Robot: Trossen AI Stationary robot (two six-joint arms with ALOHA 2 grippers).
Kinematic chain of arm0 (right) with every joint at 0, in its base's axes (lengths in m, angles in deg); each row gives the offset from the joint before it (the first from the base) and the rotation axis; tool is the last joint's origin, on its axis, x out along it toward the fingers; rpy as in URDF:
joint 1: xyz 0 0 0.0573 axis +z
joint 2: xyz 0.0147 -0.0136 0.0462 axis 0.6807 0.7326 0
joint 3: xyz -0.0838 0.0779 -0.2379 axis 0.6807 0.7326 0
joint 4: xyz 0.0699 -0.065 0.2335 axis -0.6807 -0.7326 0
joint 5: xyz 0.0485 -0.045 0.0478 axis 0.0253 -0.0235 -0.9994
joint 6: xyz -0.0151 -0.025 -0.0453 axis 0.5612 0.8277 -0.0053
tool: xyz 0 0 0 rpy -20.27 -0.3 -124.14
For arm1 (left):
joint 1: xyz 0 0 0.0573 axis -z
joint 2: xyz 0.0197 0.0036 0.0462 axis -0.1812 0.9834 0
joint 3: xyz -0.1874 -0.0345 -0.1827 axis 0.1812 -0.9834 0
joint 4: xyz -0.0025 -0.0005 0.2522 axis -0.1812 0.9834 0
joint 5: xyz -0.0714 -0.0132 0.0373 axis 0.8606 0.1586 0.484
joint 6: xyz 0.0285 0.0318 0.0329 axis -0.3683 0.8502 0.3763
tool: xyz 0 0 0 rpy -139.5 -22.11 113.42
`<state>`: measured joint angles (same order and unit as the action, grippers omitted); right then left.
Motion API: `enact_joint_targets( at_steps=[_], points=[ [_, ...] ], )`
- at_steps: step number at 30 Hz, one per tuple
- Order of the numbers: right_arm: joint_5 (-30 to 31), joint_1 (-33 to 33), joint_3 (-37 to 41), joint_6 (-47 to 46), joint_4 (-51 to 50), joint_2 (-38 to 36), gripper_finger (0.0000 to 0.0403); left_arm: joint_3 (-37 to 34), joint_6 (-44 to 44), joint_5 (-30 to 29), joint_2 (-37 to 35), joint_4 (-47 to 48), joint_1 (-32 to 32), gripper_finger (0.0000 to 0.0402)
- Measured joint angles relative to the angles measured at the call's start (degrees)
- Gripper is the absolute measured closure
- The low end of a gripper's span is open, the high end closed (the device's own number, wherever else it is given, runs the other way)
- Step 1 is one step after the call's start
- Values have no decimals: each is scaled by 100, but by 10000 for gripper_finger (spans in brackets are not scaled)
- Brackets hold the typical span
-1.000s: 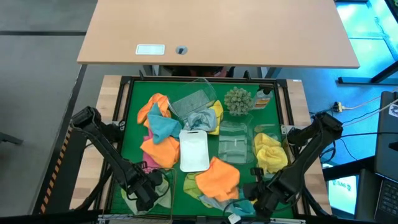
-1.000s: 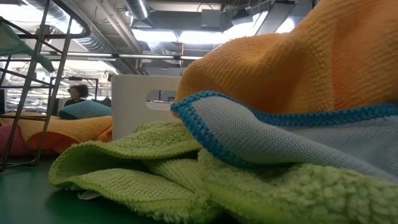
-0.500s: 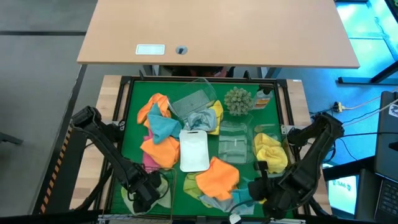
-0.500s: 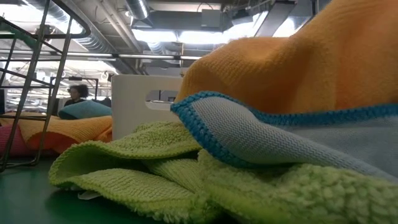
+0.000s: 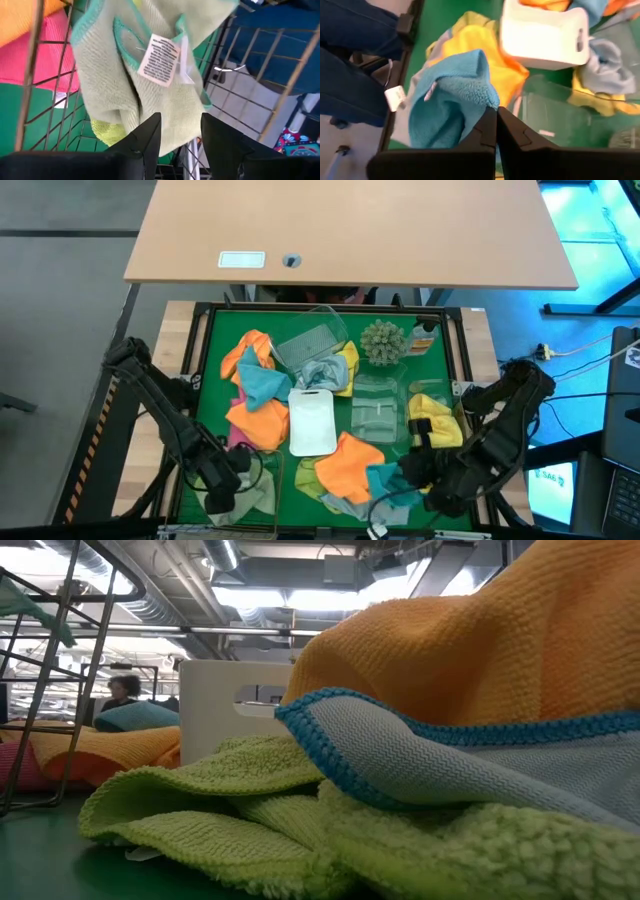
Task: Sort microfiber towel by color & place in baskets
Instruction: Put the light green microfiber towel into the gold wire basket, then put the blue microfiber towel into the middle transparent bin
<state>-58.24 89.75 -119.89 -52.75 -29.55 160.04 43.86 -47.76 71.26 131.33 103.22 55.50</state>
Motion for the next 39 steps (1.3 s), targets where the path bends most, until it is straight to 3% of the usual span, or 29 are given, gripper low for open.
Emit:
enact_joint_targets(
  at_steps=[15, 25, 34, 39],
  points=[
    [266, -1330, -1402, 1500, -754, 2, 402, 0, 464, -1516, -803, -659, -10, 270],
    [465, -2225, -2537, 2544, -841, -2, 402, 0, 495, -1636, -852, -781, -13, 270],
    [329, -2983, -2453, 2958, -851, -148, 402, 0, 502, -1780, -852, -781, -15, 270],
    [147, -3097, -2367, 2977, -836, -154, 402, 0, 621, -1929, -852, -781, -15, 270]
  ],
)
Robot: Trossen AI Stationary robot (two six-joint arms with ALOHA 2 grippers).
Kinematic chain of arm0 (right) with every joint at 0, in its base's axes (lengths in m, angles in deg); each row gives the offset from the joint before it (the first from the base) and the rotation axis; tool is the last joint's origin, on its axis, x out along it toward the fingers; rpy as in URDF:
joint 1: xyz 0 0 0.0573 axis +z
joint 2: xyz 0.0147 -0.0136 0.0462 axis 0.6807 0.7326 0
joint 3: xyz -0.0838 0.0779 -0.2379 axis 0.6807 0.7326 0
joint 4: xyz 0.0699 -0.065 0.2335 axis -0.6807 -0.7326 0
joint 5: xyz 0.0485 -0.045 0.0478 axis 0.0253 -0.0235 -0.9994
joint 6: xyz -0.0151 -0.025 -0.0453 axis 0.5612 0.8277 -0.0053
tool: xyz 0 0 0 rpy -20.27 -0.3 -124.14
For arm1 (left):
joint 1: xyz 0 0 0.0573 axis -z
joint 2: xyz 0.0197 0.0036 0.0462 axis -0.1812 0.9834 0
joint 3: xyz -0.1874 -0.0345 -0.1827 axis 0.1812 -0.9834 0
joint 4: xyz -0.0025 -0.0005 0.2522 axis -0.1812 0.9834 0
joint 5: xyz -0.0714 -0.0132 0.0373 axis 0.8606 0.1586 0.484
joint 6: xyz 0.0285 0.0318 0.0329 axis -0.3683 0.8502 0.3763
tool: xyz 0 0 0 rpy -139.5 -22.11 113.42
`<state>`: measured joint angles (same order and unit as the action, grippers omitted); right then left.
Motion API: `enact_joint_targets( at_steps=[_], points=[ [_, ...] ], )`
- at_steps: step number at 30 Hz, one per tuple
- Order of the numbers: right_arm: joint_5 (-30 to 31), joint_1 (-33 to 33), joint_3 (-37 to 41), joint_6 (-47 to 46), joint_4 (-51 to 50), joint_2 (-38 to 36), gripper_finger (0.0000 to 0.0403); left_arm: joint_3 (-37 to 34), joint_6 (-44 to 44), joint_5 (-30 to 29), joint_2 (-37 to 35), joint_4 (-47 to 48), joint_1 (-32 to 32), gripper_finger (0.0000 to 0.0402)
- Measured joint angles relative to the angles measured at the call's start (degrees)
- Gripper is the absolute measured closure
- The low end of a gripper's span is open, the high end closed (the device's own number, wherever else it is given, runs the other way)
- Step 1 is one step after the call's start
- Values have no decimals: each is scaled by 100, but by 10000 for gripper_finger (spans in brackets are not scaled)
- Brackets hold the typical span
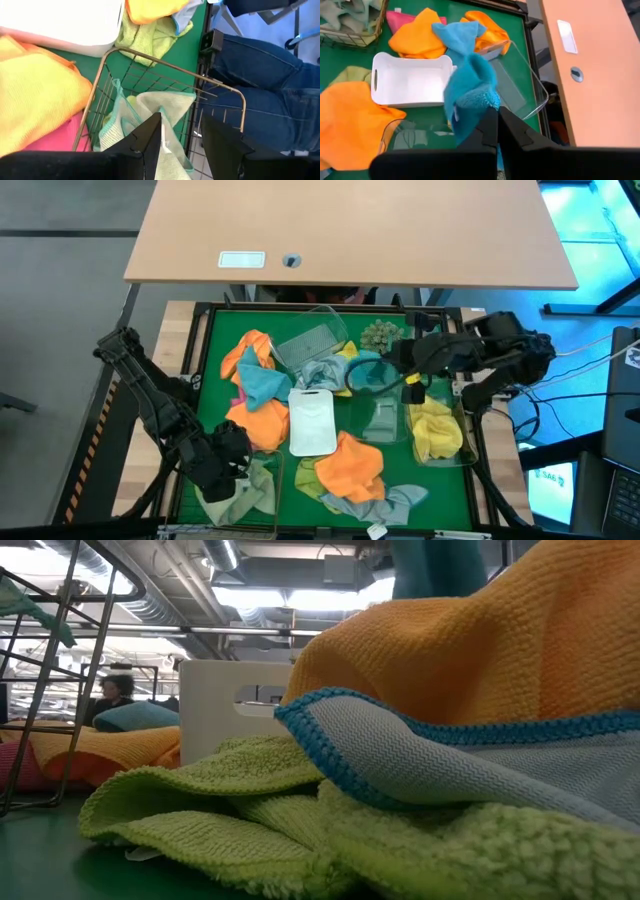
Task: Sort microfiber towel by color & place in baskets
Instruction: Put the blue microfiber towel into the middle transparent bin
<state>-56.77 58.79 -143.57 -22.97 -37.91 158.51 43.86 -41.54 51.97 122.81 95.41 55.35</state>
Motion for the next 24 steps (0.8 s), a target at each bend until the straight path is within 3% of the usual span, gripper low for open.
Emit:
enact_joint_targets(
  at_steps=[6, 15, 24],
  points=[
    [-186, -19, 797, -47, -7, -21, 402, 0, 231, -35, 0, -4, 0, 270],
    [-455, -19, 2674, -627, 36, -52, 402, 0, 328, -459, 2, -26, 0, 270],
    [-896, -18, 4503, -698, 1137, -52, 402, 0, 328, -754, 4, -30, 0, 270]
  ],
)
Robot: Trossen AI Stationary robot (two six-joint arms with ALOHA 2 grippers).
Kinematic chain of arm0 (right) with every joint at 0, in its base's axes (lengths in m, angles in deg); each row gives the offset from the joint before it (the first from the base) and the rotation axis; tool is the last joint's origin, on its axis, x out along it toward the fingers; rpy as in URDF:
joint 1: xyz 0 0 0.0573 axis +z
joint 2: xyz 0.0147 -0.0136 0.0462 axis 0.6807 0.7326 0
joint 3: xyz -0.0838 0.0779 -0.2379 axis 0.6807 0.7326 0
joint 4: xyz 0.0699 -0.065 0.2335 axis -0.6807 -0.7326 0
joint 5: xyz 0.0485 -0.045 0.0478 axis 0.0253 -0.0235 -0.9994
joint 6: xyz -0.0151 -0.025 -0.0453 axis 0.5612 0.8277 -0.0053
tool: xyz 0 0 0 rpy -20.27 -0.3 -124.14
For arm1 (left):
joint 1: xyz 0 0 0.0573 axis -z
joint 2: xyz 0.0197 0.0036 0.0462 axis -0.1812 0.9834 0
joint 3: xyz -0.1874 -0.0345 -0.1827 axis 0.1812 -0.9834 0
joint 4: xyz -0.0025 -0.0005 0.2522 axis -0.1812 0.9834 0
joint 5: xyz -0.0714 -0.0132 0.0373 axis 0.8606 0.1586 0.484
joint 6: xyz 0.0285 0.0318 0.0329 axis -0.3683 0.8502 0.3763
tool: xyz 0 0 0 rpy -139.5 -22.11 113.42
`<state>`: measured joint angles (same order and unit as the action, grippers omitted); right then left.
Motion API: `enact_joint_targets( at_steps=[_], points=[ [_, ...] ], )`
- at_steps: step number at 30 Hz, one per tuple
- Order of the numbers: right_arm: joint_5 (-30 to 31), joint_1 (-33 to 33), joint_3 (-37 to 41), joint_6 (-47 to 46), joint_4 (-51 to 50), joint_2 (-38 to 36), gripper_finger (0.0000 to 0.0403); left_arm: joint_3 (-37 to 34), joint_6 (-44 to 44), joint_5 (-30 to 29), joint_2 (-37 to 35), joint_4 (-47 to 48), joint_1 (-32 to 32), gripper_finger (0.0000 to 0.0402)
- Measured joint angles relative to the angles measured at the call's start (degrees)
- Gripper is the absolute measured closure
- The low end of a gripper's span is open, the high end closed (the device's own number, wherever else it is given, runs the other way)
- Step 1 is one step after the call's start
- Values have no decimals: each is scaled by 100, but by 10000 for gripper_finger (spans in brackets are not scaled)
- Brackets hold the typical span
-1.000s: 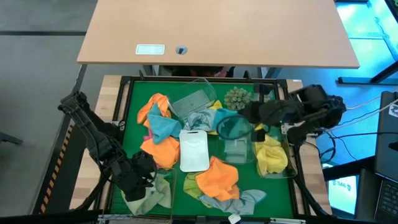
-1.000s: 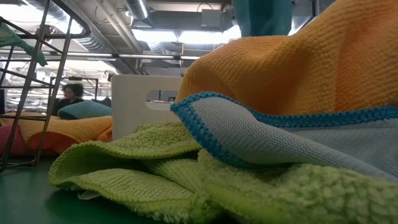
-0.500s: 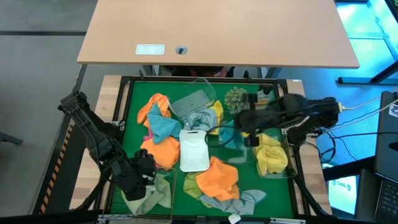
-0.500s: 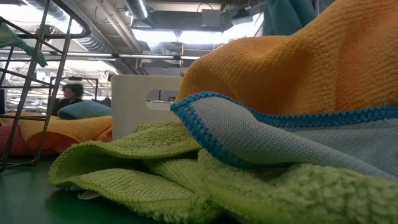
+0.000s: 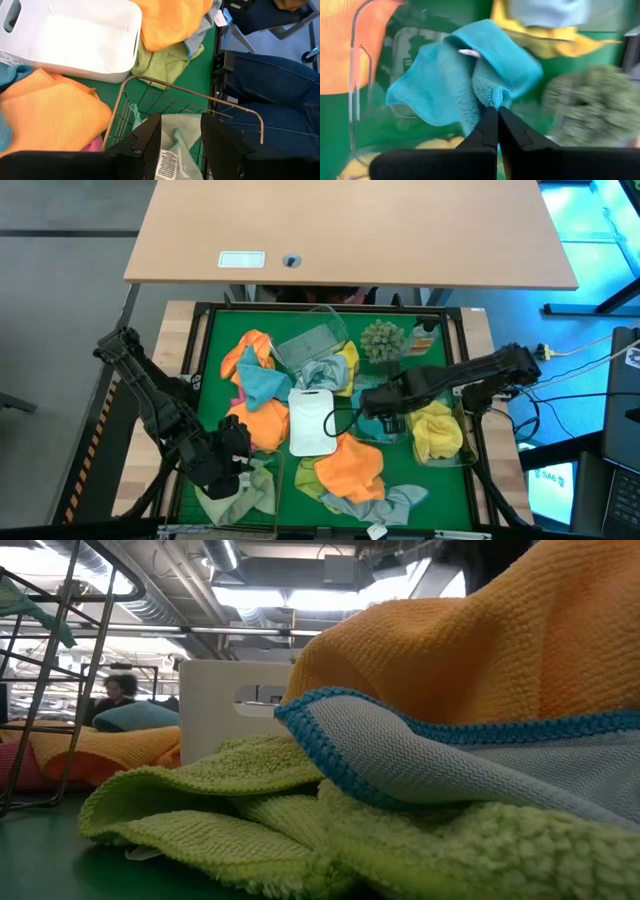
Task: Sort microfiber towel by color & place in baskets
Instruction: Put the blue microfiber towel into the middle transparent bin
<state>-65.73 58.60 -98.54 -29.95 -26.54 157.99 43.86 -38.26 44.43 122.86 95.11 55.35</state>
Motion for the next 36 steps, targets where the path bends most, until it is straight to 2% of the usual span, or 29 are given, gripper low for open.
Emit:
enact_joint_targets(
  at_steps=[5, 10, 20, 36],
  points=[
    [-407, 2, 737, 5, 737, 2, 402, 1, -2, -34, 0, 0, 0, 270],
    [-468, 2, 1182, 7, 1081, 3, 402, 2, -2, -86, 0, 2, 2, 270],
    [-470, 2, 1330, -92, 1148, 2, 397, 7, 0, -341, 0, 2, 0, 270],
    [-306, 2, 1328, -98, 1141, 3, 262, 7, 0, -345, 2, 4, 0, 270]
  ],
)
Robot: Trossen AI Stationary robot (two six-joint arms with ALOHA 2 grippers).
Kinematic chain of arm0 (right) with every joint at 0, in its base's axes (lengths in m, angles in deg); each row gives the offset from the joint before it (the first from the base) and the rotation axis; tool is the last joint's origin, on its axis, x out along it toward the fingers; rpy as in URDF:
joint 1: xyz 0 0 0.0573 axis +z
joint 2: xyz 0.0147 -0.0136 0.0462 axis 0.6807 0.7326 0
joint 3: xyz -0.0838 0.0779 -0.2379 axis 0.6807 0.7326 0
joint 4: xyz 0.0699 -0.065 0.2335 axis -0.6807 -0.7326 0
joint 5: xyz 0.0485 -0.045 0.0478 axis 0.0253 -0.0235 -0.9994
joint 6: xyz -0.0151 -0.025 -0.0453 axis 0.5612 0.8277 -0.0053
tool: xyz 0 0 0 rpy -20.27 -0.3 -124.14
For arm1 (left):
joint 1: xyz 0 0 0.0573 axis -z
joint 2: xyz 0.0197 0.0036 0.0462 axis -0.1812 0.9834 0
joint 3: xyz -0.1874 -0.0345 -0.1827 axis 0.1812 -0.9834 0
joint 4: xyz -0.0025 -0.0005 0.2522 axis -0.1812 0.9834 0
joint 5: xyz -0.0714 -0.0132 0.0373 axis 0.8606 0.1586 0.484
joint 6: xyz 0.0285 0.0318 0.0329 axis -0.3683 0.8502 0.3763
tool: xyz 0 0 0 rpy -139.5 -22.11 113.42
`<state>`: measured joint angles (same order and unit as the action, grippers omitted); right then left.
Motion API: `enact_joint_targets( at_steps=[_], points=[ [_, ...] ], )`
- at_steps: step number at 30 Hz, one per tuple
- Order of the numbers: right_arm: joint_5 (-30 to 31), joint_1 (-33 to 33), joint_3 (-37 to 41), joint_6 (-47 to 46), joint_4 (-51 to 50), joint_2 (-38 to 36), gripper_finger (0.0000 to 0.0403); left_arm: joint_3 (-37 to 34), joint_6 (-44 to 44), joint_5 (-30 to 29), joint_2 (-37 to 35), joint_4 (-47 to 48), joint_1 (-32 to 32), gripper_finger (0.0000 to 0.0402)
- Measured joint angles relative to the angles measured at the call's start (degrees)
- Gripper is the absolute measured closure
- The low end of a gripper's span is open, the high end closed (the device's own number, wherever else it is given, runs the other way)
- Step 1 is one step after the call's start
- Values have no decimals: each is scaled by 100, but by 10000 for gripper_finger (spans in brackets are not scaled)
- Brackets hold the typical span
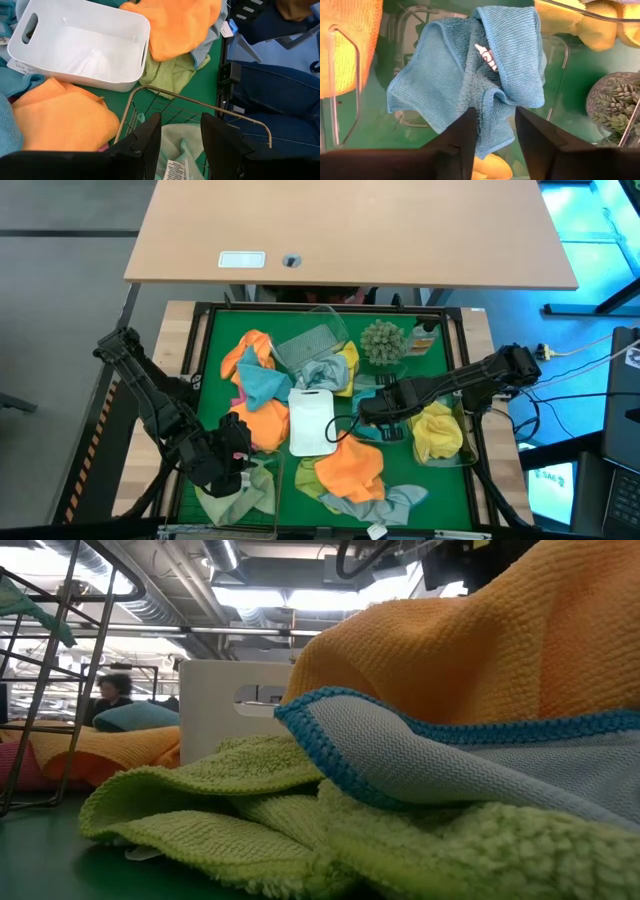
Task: Sort microfiber towel by color & place in baskets
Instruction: Put the blue microfiber towel into the middle transparent bin, then put the orange microfiber towel into the top transparent bin
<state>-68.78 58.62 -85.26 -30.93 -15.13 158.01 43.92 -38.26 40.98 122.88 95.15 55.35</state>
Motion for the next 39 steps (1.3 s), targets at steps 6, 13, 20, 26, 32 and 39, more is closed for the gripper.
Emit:
enact_joint_targets(
  at_steps=[6, 13, 20, 26, 32, 39],
  points=[
    [2, 0, -24, 18, -111, 0, 241, 0, 0, 0, 0, 2, 0, 270],
    [0, 0, -723, -10, -733, 4, 240, 0, 2, -133, 0, 2, 0, 270],
    [-759, 4, -1550, -599, -283, 4, 240, 0, 2, -240, 0, 4, 0, 270],
    [-1865, 276, -1665, -610, 725, 4, 239, 0, 2, -251, 0, 4, 0, 270],
    [-1977, 943, -1665, -702, 1186, 4, 239, 0, 2, -254, 2, 4, 0, 270],
    [-1492, 1862, -1665, -1287, 1530, 136, 239, 0, 0, -256, 2, 3, 0, 270]
  ],
)
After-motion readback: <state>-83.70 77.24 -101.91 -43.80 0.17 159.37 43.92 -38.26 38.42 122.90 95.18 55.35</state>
